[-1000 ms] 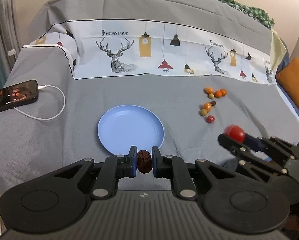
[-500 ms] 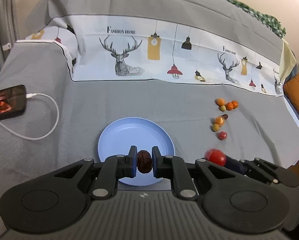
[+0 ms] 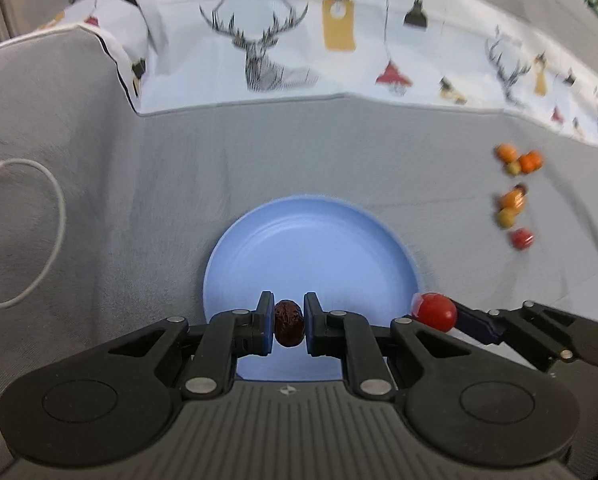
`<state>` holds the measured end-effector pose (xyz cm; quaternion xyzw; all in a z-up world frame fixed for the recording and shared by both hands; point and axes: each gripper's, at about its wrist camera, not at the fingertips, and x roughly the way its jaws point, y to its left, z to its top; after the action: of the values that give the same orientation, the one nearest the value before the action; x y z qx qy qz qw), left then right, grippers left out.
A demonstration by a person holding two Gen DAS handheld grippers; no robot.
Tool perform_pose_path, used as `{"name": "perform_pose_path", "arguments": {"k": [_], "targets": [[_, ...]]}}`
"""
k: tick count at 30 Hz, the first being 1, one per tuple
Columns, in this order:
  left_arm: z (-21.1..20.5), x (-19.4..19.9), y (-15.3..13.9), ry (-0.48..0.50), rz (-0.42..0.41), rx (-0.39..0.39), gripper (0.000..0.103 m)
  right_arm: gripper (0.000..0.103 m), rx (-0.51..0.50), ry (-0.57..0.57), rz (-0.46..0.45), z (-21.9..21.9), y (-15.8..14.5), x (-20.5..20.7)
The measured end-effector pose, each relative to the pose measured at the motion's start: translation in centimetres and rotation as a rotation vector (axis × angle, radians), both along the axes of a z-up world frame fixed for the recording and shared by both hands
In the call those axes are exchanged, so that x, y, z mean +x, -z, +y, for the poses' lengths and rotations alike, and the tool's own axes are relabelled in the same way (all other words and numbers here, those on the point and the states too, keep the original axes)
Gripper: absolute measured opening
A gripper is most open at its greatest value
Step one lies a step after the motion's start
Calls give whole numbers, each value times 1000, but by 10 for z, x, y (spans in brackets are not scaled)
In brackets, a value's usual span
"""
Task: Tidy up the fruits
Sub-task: 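Carry the jujube and tomato over the blue plate with both tools, then open both tools to drop the jujube and tomato onto the plate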
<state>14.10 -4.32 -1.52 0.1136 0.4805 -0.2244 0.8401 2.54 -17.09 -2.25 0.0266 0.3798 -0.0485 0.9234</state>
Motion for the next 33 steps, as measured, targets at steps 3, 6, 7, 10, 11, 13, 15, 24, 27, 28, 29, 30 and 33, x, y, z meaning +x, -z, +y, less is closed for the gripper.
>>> {"name": "perform_pose_path", "arguments": {"k": [3,6,7,10,11,13,15,24,27,28,29,30,33], "targets": [[0,9,8,-14,17,30,74,49,8,-22,34,4,6,13],[10,5,-8,-55,-61,-4,102,85,-9,12,-14,4,-6,14],[15,0,-14,-59,-75,-12,103,88,-16,12,-34,4,-12,10],[30,-18,-24,-88,-68,11,103,97,-20,-3,-28,2,-29,-10],[37,-28,-26,-105,-69,19,103,98,-13,-1,-23,3,-33,-21],[51,-52,-27,-139,-58,48,103,99,7,-6,4,5,-39,-43],[62,-73,-26,-161,-26,90,103,101,29,-9,30,11,-44,-67],[77,-136,-35,-171,-17,181,103,102,33,48,-45,22,-74,-127],[79,-153,-42,-165,-33,157,103,102,59,74,-36,19,-77,-141],[79,-158,-45,-163,-37,153,103,102,59,80,-51,19,-80,-147],[80,-163,-48,-160,-47,149,103,102,55,84,-68,20,-83,-154],[80,-168,-53,-156,-61,142,103,102,52,86,-89,20,-88,-160],[78,-186,-65,-146,-107,126,103,102,47,80,-137,21,-97,-177]]}}
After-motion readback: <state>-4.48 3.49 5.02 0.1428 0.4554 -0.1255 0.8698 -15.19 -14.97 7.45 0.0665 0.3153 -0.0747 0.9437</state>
